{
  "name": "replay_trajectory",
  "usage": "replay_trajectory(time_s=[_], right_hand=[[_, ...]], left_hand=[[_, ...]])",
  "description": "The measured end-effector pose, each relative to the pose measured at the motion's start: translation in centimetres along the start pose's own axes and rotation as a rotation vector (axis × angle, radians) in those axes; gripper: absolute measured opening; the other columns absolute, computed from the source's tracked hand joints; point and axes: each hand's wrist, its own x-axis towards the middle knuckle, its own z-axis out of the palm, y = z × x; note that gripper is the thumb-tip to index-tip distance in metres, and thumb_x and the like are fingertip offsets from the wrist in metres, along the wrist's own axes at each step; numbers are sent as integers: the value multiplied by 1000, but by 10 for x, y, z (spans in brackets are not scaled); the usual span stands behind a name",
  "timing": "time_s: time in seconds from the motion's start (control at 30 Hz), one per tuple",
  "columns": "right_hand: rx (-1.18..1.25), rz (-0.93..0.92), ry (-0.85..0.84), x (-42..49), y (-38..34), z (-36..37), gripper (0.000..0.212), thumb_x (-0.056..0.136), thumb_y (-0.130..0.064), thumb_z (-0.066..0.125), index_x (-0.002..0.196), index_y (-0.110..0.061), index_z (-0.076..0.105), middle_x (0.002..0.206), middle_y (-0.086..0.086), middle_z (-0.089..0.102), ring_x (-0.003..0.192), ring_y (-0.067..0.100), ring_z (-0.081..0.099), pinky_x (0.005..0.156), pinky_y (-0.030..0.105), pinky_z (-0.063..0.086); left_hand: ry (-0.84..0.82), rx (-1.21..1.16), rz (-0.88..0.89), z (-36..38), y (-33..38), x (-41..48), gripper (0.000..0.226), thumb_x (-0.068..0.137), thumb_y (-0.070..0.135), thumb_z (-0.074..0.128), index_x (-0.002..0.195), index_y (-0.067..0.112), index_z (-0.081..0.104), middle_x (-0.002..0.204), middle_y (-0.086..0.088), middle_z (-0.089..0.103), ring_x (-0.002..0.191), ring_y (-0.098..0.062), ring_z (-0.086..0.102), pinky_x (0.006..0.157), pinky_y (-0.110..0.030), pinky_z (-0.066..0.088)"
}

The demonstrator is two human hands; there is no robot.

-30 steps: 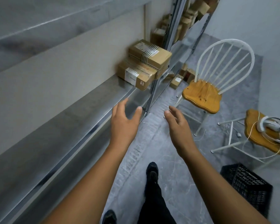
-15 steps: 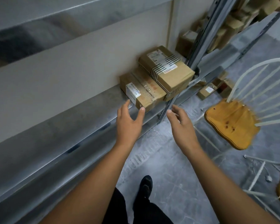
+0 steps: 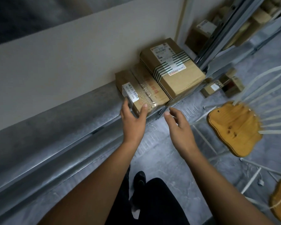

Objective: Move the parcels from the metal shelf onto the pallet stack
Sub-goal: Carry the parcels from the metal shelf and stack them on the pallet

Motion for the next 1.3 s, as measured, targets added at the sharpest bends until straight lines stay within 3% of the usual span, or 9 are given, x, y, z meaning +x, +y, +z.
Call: replay_trajectory(time_s=[0.17, 0.27, 0.37, 0.43, 0.53, 0.7, 0.93, 1.07, 1.3], right_hand=[[3, -19, -57, 9, 6, -7, 53, 105, -57, 51, 152, -34, 49, 153, -14, 51, 139, 5, 46, 108, 29, 36], [1, -49, -127, 13, 8, -11, 52, 105, -54, 52, 152, -32, 49, 151, -10, 51, 138, 8, 48, 104, 28, 37], [14, -85, -182, 14, 7, -16, 54, 104, -54, 55, 151, -30, 48, 149, -6, 51, 138, 13, 49, 108, 32, 41], [36, -111, -208, 13, 5, -20, 57, 103, -54, 57, 152, -29, 46, 151, -5, 50, 139, 14, 49, 116, 40, 42], [46, -164, -291, 11, 1, -18, 60, 102, -55, 59, 153, -28, 43, 154, -3, 48, 141, 15, 48, 119, 46, 41], [47, -276, -533, -19, -14, 16, 76, 91, -61, 69, 156, -33, 41, 152, 0, 51, 139, 14, 53, 113, 40, 49], [21, -477, -831, -111, -38, 99, 48, 98, -34, 73, 142, -38, 55, 140, 1, 62, 122, 12, 66, 101, 44, 59], [-13, -519, -928, -179, -47, 159, 52, 98, -33, 74, 146, -30, 55, 139, 2, 61, 118, 11, 68, 92, 41, 63], [-96, -622, -1126, -338, -49, 278, 59, 95, -46, 70, 149, -37, 50, 143, -4, 59, 127, 11, 62, 102, 45, 58]], left_hand=[[50, -71, -7, 7, 1, -1, 82, 96, 26, 74, 161, 36, 25, 161, 4, 31, 114, 17, 49, 82, 5, 41], [82, -73, -12, 4, 3, -10, 85, 96, 26, 73, 162, 39, 21, 166, 8, 28, 132, 2, 47, 96, -6, 45], [150, -129, -53, -2, 3, -28, 88, 97, 26, 72, 163, 44, 16, 167, 9, 29, 144, -19, 46, 114, -43, 46], [197, -152, -78, -9, 4, -47, 89, 97, 23, 71, 163, 45, 15, 164, 12, 34, 141, -23, 51, 113, -54, 46], [257, -198, -67, -23, 1, -78, 88, 98, 18, 70, 163, 42, 17, 151, 22, 44, 131, -14, 60, 109, -48, 52], [341, -214, -17, -61, -13, -133, 83, 100, 16, 68, 163, 39, 20, 140, 34, 47, 112, 4, 67, 85, -15, 56], [609, -235, 7, -153, -29, -209, 62, 90, 30, 64, 148, 41, 45, 138, 17, 62, 118, -10, 68, 94, -31, 57], [823, -236, 35, -216, -45, -252, 44, 98, 35, 69, 138, 44, 52, 133, 15, 65, 115, 0, 66, 85, -18, 56], [1088, -332, 27, -361, -97, -350, 47, 98, 31, 72, 140, 32, 53, 119, 27, 70, 109, 6, 67, 79, -12, 54]])
